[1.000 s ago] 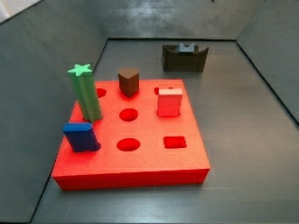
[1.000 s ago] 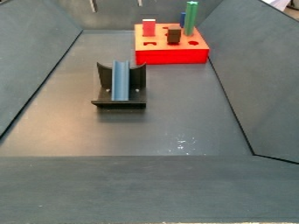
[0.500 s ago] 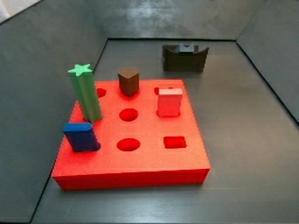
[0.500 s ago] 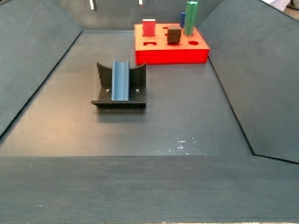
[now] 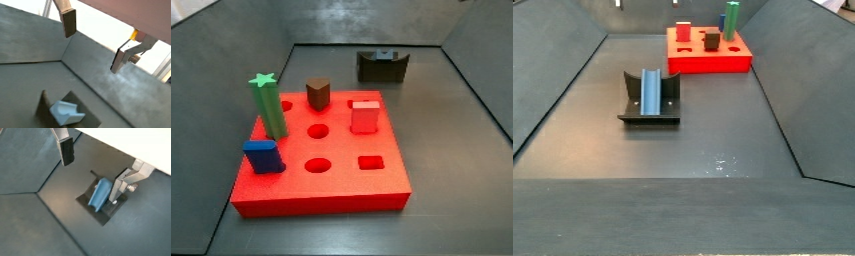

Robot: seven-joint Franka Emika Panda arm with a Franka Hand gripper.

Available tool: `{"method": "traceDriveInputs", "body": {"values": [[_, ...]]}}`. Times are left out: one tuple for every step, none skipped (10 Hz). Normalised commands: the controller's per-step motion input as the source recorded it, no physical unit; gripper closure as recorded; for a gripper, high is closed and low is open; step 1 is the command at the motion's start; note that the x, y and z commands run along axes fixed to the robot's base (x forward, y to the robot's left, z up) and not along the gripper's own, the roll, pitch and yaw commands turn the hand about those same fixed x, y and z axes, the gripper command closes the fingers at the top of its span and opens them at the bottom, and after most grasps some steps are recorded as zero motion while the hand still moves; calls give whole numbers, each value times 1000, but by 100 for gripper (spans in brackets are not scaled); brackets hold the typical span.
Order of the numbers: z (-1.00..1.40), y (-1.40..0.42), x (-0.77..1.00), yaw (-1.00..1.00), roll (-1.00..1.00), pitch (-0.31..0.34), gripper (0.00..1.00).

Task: Pick up the arch object. Move up. Place the arch object on the fixture. Regrasp the arch object. Move to above the board. Insert the arch object.
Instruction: Regrasp the arch object.

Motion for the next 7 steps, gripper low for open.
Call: {"method": "traceDriveInputs", "body": {"values": [[-13,-37,82,71,1000,104,0],[-17,-41,92,90,789,125,0],[-14,-42,92,105,600,123,0],[-17,-43,89,122,412,117,0],[-5,-27,85,137,277,103,0],[-1000,76,32,213,209,71,0],[-1000,75,34,216,195,46,0]]}}
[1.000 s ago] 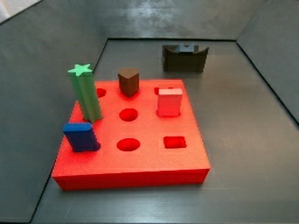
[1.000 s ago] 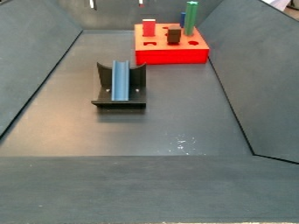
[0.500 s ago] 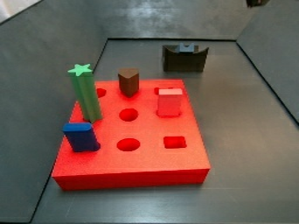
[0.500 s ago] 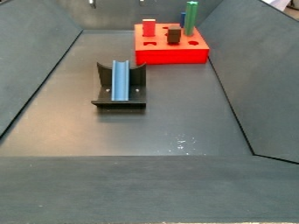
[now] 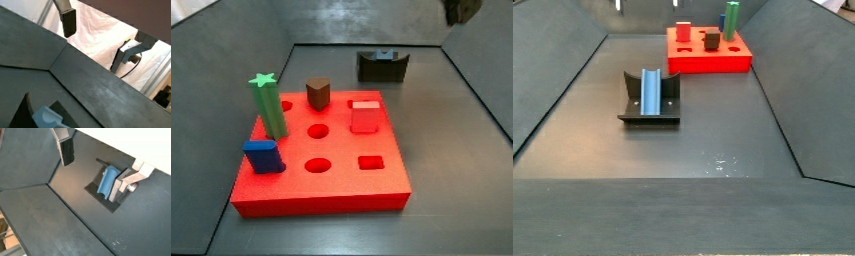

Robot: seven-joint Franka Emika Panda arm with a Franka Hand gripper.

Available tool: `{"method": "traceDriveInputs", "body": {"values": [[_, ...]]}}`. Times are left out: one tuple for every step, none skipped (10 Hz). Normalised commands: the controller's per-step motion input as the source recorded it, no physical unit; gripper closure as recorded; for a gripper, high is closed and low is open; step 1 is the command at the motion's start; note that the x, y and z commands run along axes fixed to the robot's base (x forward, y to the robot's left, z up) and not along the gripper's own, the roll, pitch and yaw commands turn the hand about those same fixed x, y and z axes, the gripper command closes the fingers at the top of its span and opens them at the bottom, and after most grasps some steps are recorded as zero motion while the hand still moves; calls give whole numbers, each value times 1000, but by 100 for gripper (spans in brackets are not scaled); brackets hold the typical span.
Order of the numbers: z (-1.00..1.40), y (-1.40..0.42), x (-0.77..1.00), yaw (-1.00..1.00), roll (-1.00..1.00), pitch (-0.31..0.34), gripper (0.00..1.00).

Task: Pick up the arch object. Move up. Place the arch object on the fixture. Regrasp the arch object. Move to above the board. Insert the arch object.
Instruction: Regrasp the arch object.

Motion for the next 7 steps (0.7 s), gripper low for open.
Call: {"method": "traceDriveInputs", "body": {"values": [[-1000,69,43,208,180,18,0],[-1000,62,57,180,140,-29,0],[-1000,61,66,160,113,-59,0],[-1000,57,76,124,91,-98,0],[-1000,54,82,105,85,-115,0],[-1000,46,92,52,76,-132,0],[-1000,43,99,30,76,-129,0]]}}
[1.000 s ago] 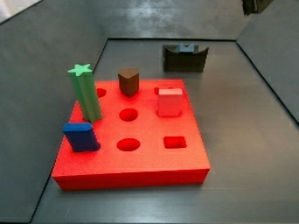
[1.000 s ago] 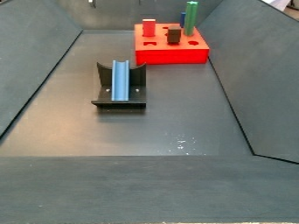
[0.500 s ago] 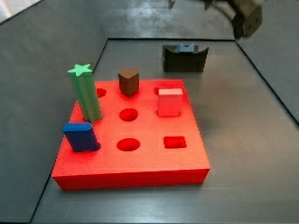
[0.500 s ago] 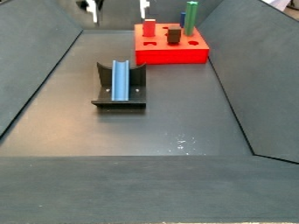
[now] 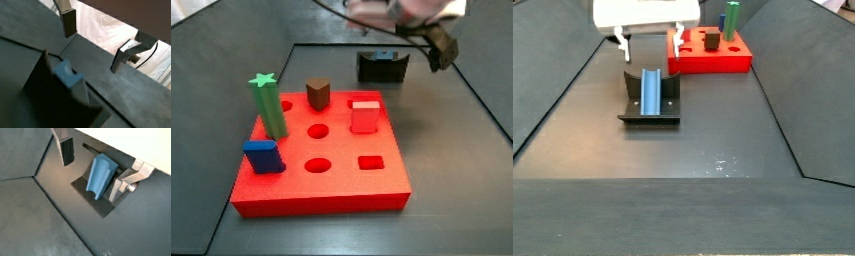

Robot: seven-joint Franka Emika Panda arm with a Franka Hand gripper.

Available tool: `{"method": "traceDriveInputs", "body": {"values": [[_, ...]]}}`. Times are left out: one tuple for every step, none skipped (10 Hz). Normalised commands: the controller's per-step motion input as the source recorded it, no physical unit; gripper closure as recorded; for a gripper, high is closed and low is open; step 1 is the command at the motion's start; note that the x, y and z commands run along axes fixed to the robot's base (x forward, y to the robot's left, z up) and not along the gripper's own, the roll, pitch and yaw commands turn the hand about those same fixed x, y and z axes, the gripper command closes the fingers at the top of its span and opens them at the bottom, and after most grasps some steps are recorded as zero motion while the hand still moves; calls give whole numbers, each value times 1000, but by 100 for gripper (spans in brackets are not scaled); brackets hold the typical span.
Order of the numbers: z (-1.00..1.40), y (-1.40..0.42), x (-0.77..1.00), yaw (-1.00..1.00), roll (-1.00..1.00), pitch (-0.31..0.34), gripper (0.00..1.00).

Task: Pick up the arch object. Move up. Place the arch object on the fixture. Regrasp the arch object. Move to above the board. Insert the arch object.
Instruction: Regrasp the arch object.

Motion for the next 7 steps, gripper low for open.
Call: {"method": "traceDriveInputs", "body": {"values": [[-1000,36,109,-4,75,-113,0],[-884,26,104,-26,76,-98,0],[-682,14,86,-39,75,-75,0],[-587,12,79,-42,71,-66,0],[-395,11,68,-42,65,-43,0],[-251,8,68,-37,63,-31,0],[-183,-5,11,-29,52,-9,0]]}}
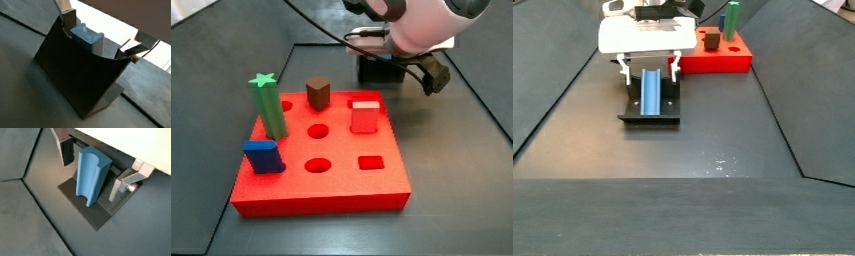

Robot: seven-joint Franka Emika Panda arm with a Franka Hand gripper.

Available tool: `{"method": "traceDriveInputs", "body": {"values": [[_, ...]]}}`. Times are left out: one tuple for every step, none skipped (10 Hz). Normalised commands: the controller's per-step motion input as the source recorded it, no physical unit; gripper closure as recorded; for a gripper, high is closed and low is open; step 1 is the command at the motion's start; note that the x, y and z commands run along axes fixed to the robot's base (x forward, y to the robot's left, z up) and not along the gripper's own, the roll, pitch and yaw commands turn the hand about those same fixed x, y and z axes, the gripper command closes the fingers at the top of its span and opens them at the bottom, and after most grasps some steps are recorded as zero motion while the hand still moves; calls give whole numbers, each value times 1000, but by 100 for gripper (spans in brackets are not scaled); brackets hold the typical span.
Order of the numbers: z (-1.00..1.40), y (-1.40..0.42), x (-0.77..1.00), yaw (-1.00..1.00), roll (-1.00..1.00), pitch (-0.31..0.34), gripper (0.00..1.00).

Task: Pick up the arch object. Move up. Place the arch object on the fixture. Regrasp the arch object. Move to above the board. Insert the arch object.
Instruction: Regrasp the arch object, then move to above the board.

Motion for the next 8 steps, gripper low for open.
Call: {"method": "traceDriveInputs", "body": {"values": [[-183,-3,12,-27,52,-9,0],[-182,-2,12,-22,52,-9,0],[-182,-2,12,-19,52,-8,0],[-181,-2,12,-16,52,-8,0],[0,0,0,0,0,0,100],[1000,36,-23,-164,-159,-254,100],[1000,36,-26,-170,-159,-251,100],[1000,39,-43,-207,-154,-213,100]]}}
